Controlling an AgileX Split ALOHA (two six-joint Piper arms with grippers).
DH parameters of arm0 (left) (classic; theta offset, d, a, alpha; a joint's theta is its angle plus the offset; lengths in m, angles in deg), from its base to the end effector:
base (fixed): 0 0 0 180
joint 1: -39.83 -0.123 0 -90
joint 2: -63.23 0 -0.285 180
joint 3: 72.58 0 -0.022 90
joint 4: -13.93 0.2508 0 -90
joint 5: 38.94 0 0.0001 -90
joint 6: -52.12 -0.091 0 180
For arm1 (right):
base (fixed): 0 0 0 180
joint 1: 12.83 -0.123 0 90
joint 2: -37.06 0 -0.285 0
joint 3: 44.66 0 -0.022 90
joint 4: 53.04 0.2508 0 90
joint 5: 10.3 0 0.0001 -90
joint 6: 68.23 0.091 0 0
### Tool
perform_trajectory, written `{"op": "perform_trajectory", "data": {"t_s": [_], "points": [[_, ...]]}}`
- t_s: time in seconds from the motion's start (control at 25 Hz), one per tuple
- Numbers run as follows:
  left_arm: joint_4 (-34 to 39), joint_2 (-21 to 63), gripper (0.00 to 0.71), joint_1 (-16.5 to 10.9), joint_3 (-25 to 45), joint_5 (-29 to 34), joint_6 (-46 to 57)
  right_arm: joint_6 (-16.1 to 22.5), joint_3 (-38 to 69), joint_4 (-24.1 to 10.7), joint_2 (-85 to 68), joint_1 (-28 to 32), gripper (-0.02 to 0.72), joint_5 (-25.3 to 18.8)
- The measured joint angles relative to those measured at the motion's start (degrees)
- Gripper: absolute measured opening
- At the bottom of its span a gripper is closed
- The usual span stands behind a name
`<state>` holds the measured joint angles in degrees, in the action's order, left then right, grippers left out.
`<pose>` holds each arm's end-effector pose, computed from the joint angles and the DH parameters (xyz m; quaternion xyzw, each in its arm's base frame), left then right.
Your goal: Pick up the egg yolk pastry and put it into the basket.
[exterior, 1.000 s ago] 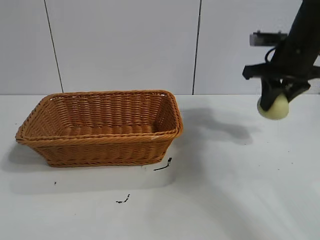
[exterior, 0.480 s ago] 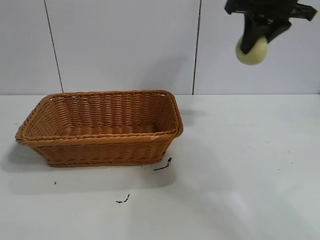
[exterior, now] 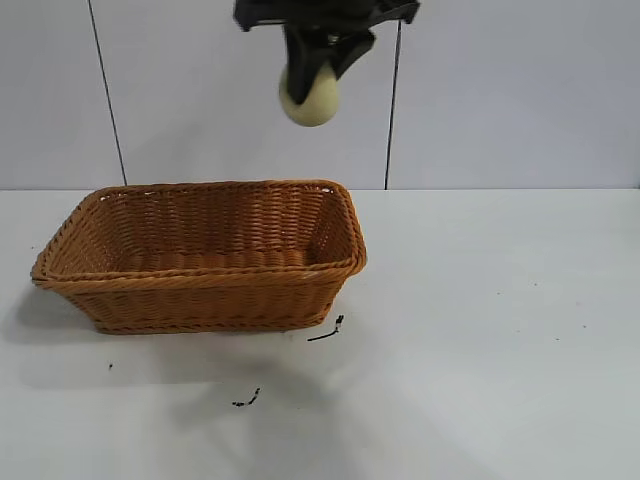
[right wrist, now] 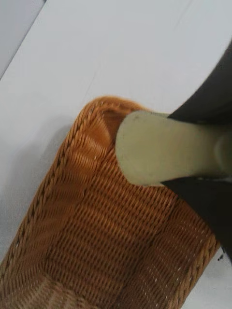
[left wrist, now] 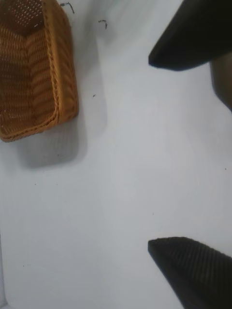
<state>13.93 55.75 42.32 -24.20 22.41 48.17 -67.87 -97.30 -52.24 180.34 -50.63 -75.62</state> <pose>-0.0065 0.0003 0.2774 0.0479 0.8522 0.0066 0.5209 0.4074 0.3175 0.2295 -0.3125 0.9268 0.0745 0.1946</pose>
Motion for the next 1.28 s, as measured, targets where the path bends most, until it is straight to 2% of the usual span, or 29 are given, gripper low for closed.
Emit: {"op": "perform_trajectory", "data": {"t_s": [0.44, 0.48, 0.52, 0.56, 0.64, 0.68, 0.76, 1.08, 1.28], "points": [[0.0, 0.0, 0.696, 0.0, 0.0, 0.0, 0.0, 0.1, 0.0, -0.4, 8.2, 0.0, 0.164, 4.1], [0.0, 0.0, 0.696, 0.0, 0.0, 0.0, 0.0, 0.1, 0.0, -0.5, 8.2, 0.0, 0.201, 4.1], [0.0, 0.0, 0.696, 0.0, 0.0, 0.0, 0.0, 0.1, 0.0, -0.5, 8.2, 0.0, 0.270, 4.1], [0.0, 0.0, 0.696, 0.0, 0.0, 0.0, 0.0, 0.1, 0.0, -0.5, 8.2, 0.0, 0.349, 4.1], [0.0, 0.0, 0.696, 0.0, 0.0, 0.0, 0.0, 0.1, -0.3, -0.5, 8.2, 0.0, 0.557, 4.2], [0.0, 0.0, 0.696, 0.0, 0.0, 0.0, 0.0, 0.1, -0.6, -0.5, 8.2, 0.0, 0.613, 4.2], [0.0, 0.0, 0.696, 0.0, 0.0, 0.0, 0.0, 0.1, -1.9, -0.5, 8.2, 0.0, 0.663, 4.0], [0.0, 0.0, 0.696, 0.0, 0.0, 0.0, 0.0, 0.2, -8.7, -0.8, 5.9, 1.1, 0.693, 0.5], [0.0, 0.0, 0.696, 0.0, 0.0, 0.0, 0.0, 0.7, -9.5, -0.8, 3.7, 7.7, 0.693, -0.7]]}}
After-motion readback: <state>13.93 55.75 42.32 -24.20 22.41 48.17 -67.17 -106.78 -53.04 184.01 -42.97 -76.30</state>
